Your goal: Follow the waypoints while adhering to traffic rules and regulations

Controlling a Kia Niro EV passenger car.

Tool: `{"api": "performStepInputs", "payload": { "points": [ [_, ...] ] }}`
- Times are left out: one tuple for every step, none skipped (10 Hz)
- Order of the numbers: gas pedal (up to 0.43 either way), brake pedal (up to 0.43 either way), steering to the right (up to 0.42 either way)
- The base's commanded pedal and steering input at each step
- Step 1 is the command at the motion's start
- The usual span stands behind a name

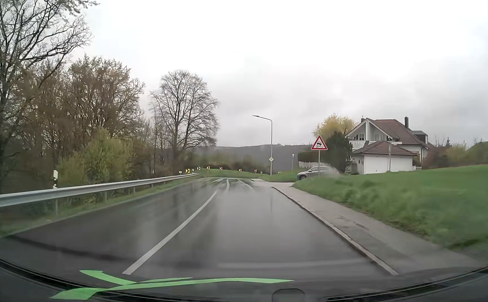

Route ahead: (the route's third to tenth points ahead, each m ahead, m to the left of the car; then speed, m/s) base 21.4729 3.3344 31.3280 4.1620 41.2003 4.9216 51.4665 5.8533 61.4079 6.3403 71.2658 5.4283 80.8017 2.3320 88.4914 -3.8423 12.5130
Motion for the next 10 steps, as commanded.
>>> {"api": "performStepInputs", "payload": {
  "points": [
    [0.047,0.0,-0.016],
    [0.059,0.0,-0.017],
    [0.059,0.0,-0.018],
    [0.067,0.0,-0.02],
    [0.067,0.0,-0.02],
    [0.067,0.0,-0.02],
    [0.067,0.0,-0.02],
    [0.067,0.0,-0.02],
    [0.059,0.0,-0.02],
    [0.047,0.0,-0.02]
  ]
}}
